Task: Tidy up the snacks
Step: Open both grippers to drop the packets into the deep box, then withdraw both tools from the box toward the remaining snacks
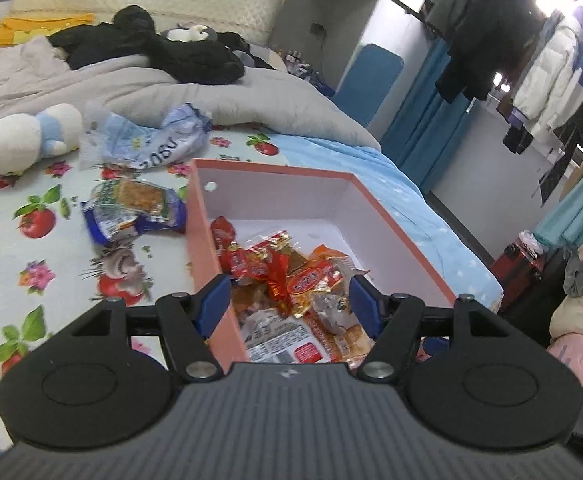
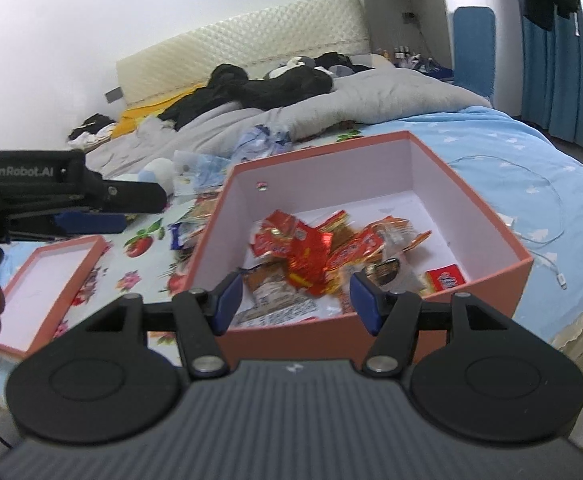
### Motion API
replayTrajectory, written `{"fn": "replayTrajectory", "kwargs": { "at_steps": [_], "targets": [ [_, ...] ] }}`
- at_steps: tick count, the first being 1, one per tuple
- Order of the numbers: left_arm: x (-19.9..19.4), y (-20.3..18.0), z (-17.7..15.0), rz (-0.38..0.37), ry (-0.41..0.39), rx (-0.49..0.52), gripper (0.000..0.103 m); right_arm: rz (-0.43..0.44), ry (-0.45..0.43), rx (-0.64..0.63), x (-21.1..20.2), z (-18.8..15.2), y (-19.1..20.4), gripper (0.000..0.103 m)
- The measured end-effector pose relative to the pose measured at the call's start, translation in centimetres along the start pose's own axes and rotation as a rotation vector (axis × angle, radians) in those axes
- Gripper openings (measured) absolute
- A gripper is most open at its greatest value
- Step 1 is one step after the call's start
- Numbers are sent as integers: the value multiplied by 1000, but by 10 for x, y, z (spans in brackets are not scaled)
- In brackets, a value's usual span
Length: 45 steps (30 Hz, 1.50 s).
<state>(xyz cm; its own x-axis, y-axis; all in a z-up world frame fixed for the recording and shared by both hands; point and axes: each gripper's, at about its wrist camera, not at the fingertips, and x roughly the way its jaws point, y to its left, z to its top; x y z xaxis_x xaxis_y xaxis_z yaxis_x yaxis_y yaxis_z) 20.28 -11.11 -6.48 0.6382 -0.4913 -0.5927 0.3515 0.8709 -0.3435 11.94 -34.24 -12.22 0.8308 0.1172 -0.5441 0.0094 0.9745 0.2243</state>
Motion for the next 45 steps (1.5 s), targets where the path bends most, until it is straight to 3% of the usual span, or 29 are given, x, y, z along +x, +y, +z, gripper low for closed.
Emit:
{"fn": "replayTrajectory", "kwargs": {
  "at_steps": [13,24,31,36,45],
  "targets": [
    [-58,53,-35,77,-24,-81,70,77,-17,-42,-12,-19,53,62],
    [-97,103,-79,140,-22,-195,70,152,21,-63,-17,-50,97,62],
    [-105,131,-102,160,-9,-266,70,180,14,-64,-18,-56,115,62],
    [-99,154,-92,146,-45,-311,70,192,14,-73,-3,-52,129,62],
    [-57,204,-27,90,-78,-350,70,212,7,-66,64,-22,152,62]
  ]
}}
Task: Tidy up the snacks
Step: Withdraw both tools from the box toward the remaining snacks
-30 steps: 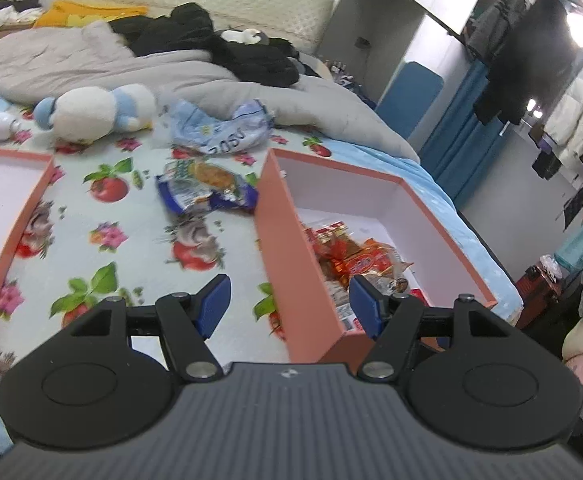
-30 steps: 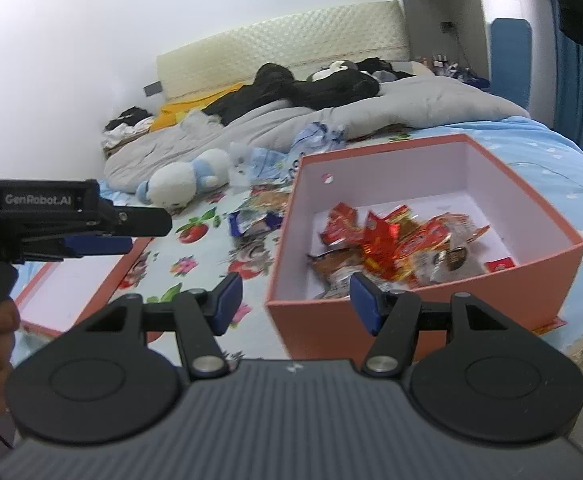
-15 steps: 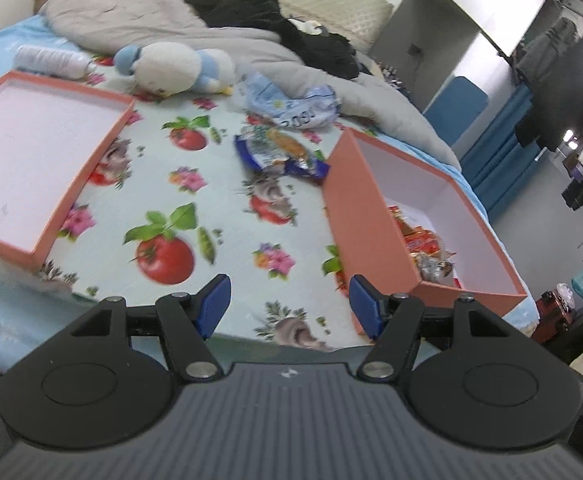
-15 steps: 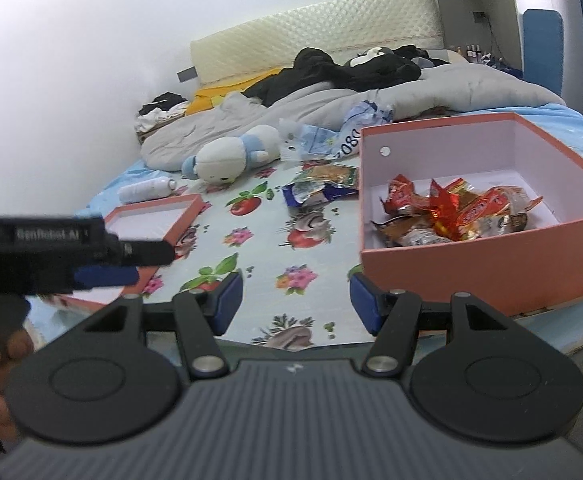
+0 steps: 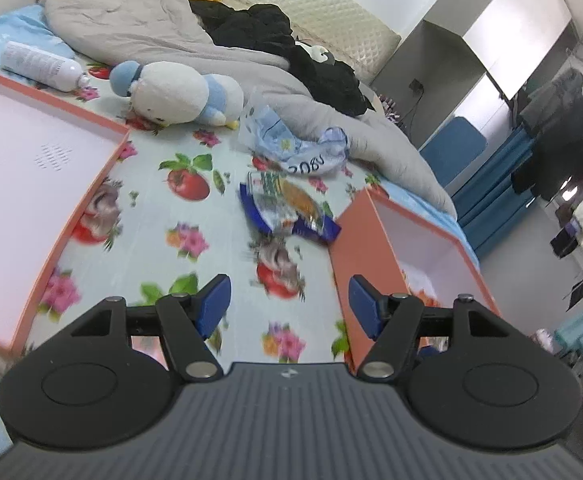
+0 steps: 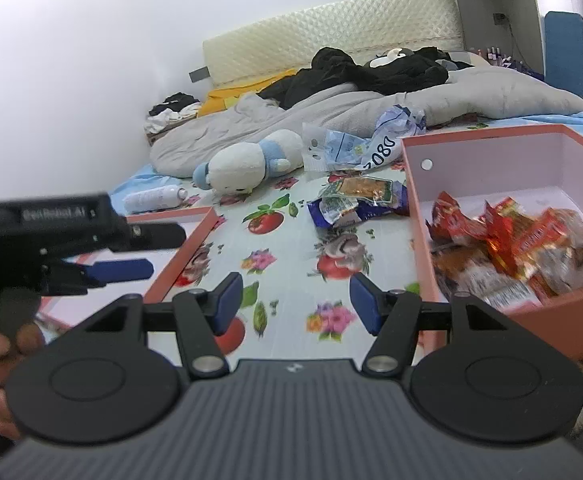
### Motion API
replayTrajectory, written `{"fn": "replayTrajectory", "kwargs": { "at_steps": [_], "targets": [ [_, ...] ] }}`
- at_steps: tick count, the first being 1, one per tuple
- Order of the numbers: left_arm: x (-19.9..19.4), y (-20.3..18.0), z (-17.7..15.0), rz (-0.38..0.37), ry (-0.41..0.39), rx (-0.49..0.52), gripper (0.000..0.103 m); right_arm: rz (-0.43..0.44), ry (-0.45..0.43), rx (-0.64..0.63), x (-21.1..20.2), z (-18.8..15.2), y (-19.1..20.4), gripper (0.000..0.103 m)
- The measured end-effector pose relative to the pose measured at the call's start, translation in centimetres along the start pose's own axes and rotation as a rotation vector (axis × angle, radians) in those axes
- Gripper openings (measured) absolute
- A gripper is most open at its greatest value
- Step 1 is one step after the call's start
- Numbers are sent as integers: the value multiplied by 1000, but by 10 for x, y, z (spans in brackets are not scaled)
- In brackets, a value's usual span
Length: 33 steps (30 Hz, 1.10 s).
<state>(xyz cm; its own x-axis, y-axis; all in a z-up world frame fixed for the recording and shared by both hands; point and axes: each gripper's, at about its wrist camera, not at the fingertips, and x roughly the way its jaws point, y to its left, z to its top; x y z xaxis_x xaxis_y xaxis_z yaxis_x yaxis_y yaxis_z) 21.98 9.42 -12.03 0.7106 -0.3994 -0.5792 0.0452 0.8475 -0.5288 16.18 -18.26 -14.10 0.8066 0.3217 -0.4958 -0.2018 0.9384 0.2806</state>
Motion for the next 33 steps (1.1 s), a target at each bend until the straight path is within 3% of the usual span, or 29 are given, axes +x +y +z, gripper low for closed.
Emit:
{"fn": "replayTrajectory", "kwargs": {
  "at_steps": [8,13,17,25,27,29,33],
  "targets": [
    [74,23,68,-114,70,-98,69,-12,7,90,80,23,-7,62],
    [152,51,95,-144,193,-205,69,-53,25,155,141,26,-20,62],
    [206,74,107,-158,233,-329,69,-107,55,141,187,20,-31,62],
    [289,107,111,-166,290,-479,62,-110,73,164,239,16,-40,60],
    [301,111,111,-169,299,-490,61,-115,67,158,246,15,-38,59],
    [308,112,111,-165,305,-473,60,-174,82,109,256,15,-33,54],
    [321,117,108,-179,317,-496,49,-149,70,167,263,16,-40,49]
  ]
}}
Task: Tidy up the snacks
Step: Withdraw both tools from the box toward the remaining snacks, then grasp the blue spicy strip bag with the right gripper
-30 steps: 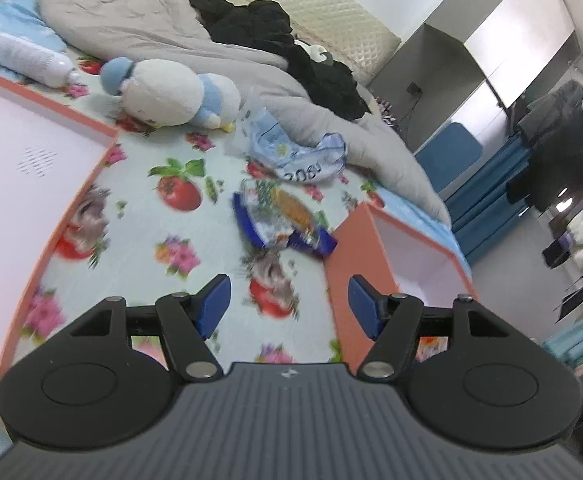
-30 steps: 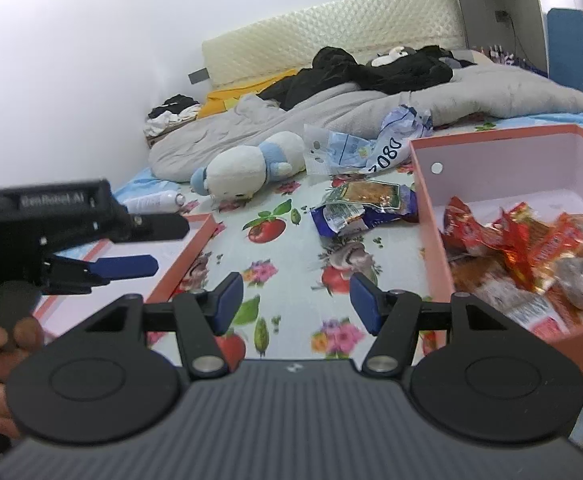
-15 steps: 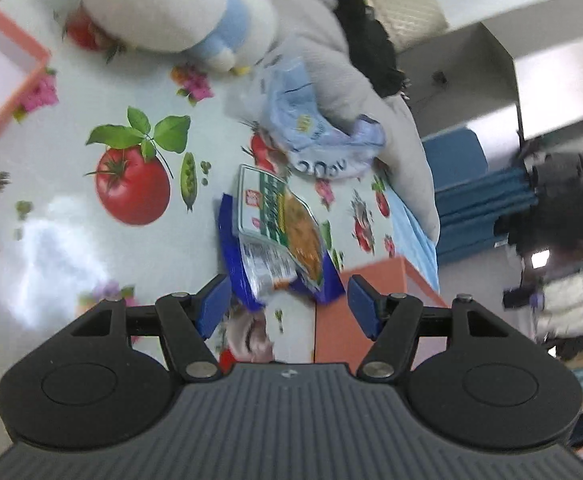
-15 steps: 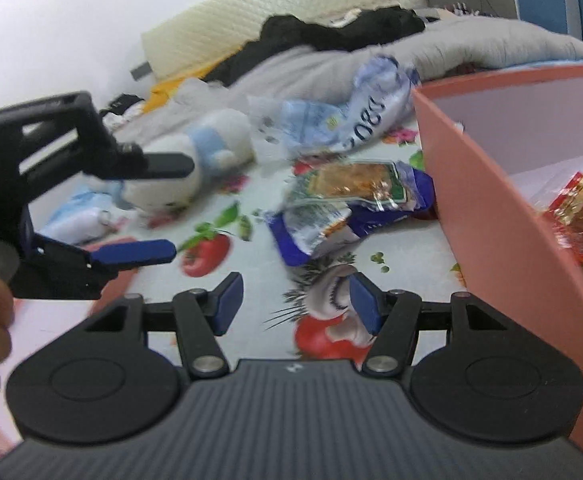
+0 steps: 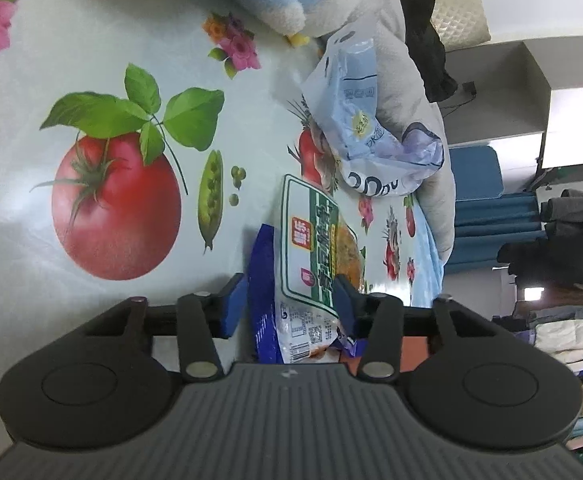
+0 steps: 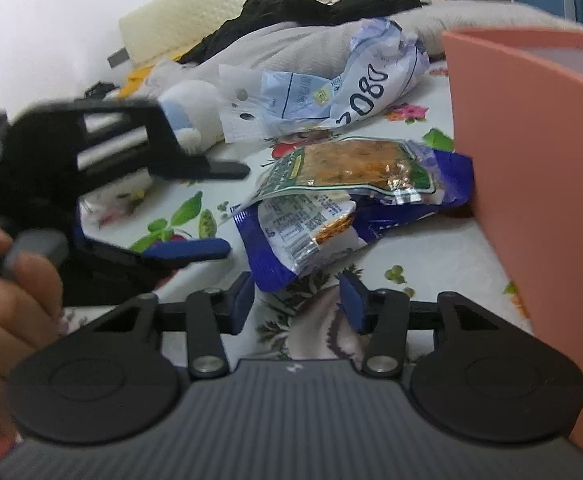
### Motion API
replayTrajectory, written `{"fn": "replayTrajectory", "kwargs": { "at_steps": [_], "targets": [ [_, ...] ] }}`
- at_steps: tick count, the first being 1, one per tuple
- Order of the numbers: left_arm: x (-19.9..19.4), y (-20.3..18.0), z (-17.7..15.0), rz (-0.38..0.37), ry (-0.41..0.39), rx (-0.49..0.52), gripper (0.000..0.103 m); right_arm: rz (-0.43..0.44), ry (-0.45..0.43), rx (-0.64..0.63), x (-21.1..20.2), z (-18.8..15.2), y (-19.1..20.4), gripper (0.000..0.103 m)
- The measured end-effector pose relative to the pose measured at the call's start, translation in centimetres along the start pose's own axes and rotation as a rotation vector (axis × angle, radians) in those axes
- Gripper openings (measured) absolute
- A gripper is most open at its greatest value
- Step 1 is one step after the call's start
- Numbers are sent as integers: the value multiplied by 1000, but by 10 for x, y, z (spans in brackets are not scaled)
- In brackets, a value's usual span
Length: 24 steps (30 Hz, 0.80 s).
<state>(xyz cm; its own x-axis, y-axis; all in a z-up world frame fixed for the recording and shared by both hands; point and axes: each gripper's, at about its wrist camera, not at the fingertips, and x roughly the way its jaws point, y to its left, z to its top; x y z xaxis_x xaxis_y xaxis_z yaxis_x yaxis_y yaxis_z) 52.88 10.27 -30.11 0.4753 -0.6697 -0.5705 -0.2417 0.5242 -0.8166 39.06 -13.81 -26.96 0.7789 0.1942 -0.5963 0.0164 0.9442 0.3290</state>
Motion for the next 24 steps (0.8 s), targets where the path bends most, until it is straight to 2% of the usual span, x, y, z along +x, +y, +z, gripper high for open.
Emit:
{"fn": "replayTrajectory", "kwargs": {
  "at_steps": [2,6,8,10,12,14,19,24],
  "targets": [
    [3,2,1,-30,4,-4,41,6,-4,27,1,2,-1,48],
    [8,1,2,-65,13,-5,27,23,4,76,3,6,-3,31],
    [9,-1,3,-76,13,0,22,31,1,85,3,6,-3,28],
    [10,-3,4,-85,10,12,10,35,3,95,2,6,-4,25],
    [9,-4,4,-101,5,16,4,37,7,96,1,6,-6,23],
    [5,-6,3,-115,-4,26,1,39,9,91,-3,7,-6,18],
    [-13,-11,-6,-135,-24,46,0,43,26,76,-17,5,-5,17],
    [-40,-16,-30,-137,-34,78,0,60,48,62,-46,-3,-2,17]
  ]
}}
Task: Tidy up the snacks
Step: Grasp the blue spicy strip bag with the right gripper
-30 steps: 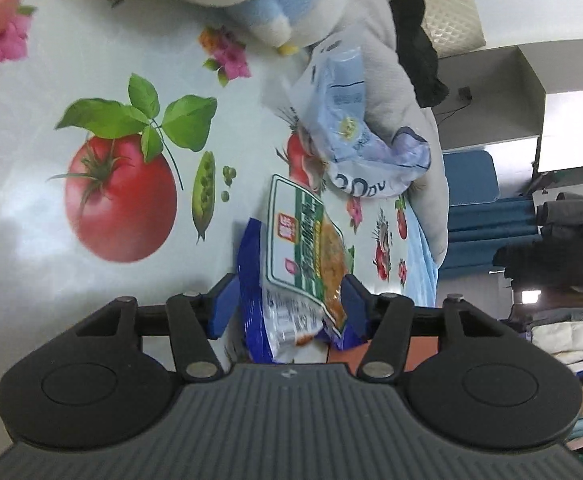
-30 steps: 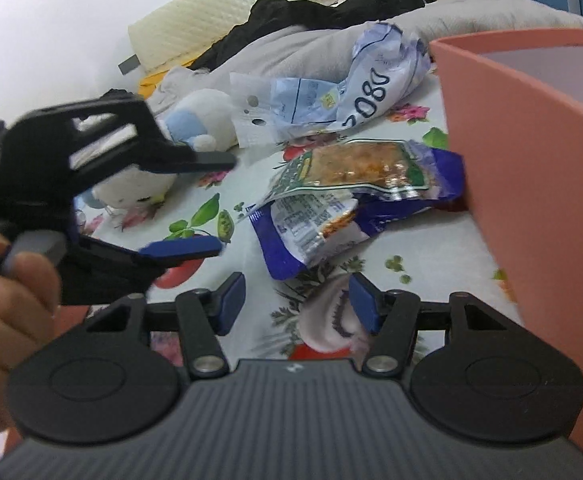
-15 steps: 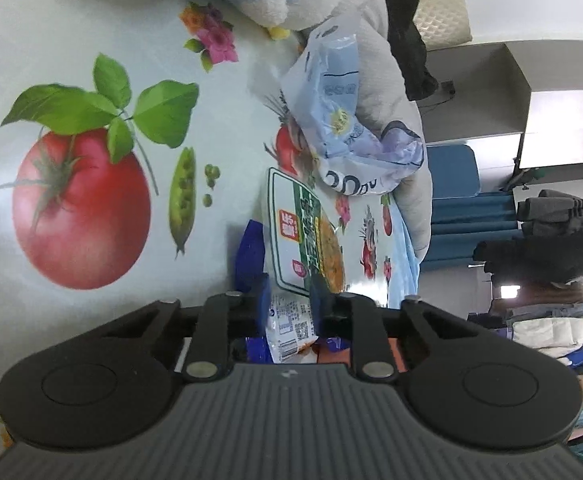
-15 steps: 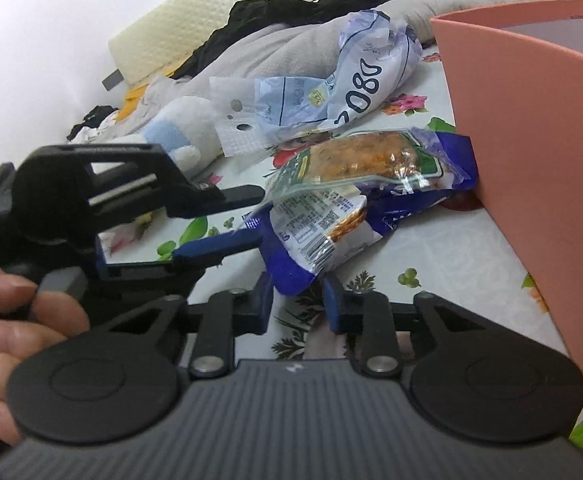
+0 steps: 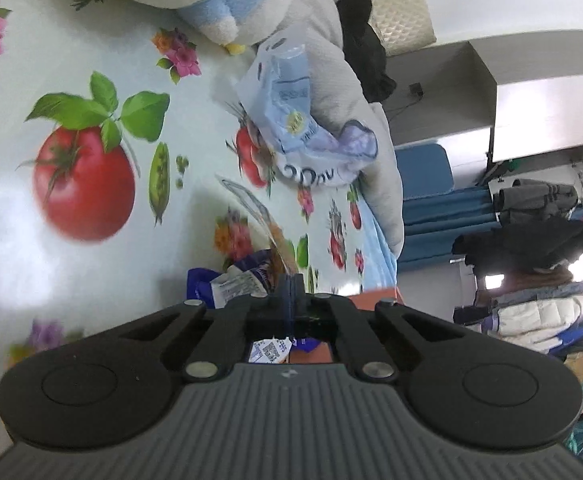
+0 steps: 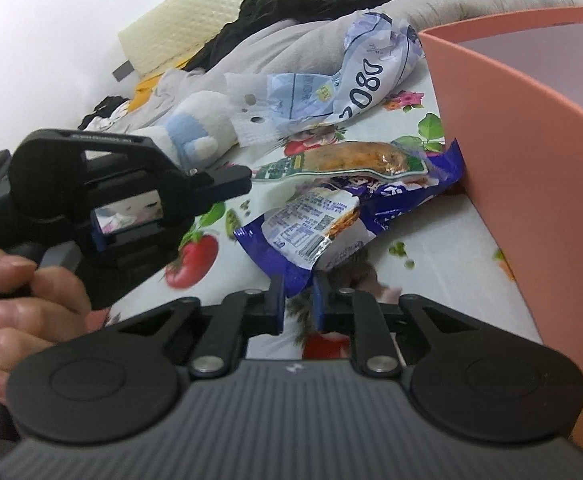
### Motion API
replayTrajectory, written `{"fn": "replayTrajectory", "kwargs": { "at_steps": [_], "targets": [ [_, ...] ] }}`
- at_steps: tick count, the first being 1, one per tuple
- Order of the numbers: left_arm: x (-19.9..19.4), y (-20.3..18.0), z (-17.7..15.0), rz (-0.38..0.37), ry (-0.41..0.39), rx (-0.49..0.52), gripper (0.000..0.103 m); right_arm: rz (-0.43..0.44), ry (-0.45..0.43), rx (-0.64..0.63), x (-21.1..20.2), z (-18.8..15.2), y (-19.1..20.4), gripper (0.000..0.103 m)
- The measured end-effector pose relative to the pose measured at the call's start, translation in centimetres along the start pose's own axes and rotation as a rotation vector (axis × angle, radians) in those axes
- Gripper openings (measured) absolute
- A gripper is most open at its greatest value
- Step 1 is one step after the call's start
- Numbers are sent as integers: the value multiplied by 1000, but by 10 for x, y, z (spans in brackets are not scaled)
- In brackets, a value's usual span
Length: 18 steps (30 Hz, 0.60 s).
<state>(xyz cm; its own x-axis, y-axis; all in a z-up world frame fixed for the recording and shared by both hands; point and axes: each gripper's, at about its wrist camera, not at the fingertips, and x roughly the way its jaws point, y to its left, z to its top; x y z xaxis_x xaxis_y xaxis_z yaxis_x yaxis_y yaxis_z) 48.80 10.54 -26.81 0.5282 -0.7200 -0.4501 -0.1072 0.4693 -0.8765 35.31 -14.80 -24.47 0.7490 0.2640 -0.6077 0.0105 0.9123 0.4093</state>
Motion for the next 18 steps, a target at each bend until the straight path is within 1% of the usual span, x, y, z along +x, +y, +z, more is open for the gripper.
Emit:
{"fn": "replayTrajectory", "kwargs": {
  "at_steps": [4,7,13,15,18],
  "targets": [
    [-29,-4,-20,16,-11,11,0,15,44,-7,-28,-9,2,17],
    [-52,-8,-37,30,-24,25,0,43,72,-15,-53,-17,3,17],
    [-99,-2,-77,65,-66,25,0,68,112,-65,-102,-43,5,17],
    [-116,4,-93,91,-86,24,0,64,126,-85,-116,-52,5,17],
    [-140,9,-127,165,-121,75,0,79,155,-108,-136,-67,2,17]
  ]
}}
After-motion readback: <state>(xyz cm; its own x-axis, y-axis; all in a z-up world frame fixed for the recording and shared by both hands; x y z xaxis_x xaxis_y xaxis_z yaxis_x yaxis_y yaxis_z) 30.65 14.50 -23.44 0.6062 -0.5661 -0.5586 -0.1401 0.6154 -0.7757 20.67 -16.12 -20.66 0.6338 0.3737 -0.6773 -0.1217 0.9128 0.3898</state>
